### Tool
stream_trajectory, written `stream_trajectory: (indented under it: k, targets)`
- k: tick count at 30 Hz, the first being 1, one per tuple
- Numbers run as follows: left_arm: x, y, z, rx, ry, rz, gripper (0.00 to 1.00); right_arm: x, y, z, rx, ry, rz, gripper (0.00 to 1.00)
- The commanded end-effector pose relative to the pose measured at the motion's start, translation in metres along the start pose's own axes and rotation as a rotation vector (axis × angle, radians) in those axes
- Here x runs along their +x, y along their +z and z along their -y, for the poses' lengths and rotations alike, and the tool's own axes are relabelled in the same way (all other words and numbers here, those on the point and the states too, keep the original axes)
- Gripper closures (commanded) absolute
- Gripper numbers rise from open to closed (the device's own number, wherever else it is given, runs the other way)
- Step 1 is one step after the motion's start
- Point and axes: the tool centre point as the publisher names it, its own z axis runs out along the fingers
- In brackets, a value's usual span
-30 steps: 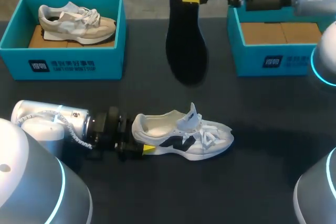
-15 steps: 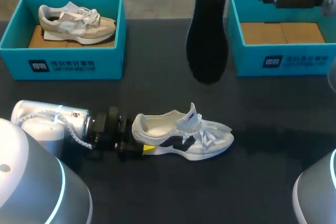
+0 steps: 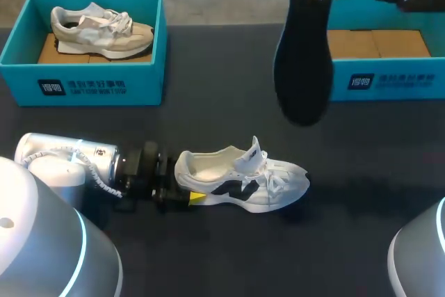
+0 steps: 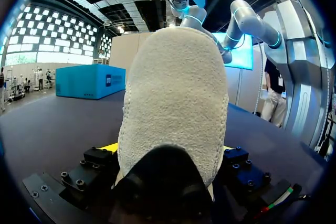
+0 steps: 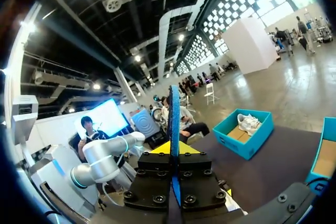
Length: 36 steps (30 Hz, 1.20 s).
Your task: Take the shoe out of the shoebox, open the shoe tongue, remove and reinsert the insole, then place the shoe into the shoebox
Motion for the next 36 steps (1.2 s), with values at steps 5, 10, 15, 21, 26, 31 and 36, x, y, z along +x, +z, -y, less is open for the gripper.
stream_trajectory:
  k: [5, 10, 15, 21, 26, 31, 36]
  targets:
    - [-0.001, 0.001, -0.002, 0.0, 0.0, -0.002, 1.0, 0.001, -0.003, 0.004, -0.005, 0.001, 0.003, 1.0]
    - [-0.001, 0.001, -0.002, 0.0, 0.0, -0.002, 1.0, 0.001, -0.003, 0.004, -0.005, 0.001, 0.003, 1.0]
    - [-0.001, 0.001, -0.002, 0.0, 0.0, -0.002, 1.0, 0.015, -0.008, 0.011, -0.03, 0.042, -0.019, 1.0]
    - [-0.001, 0.001, -0.002, 0.0, 0.0, -0.002, 1.0, 0.039, -0.013, 0.02, 0.009, 0.07, -0.013, 1.0]
    - [-0.001, 0.001, -0.002, 0.0, 0.0, -0.002, 1.0, 0.046, -0.014, 0.03, 0.088, 0.055, 0.023, 1.0]
    - [-0.001, 0.001, -0.002, 0.0, 0.0, -0.002, 1.0, 0.053, -0.02, 0.032, 0.088, 0.089, -0.005, 1.0]
    - [-0.001, 0.001, -0.002, 0.0, 0.0, -0.002, 1.0, 0.064, -0.023, 0.031, 0.1, 0.092, -0.037, 1.0]
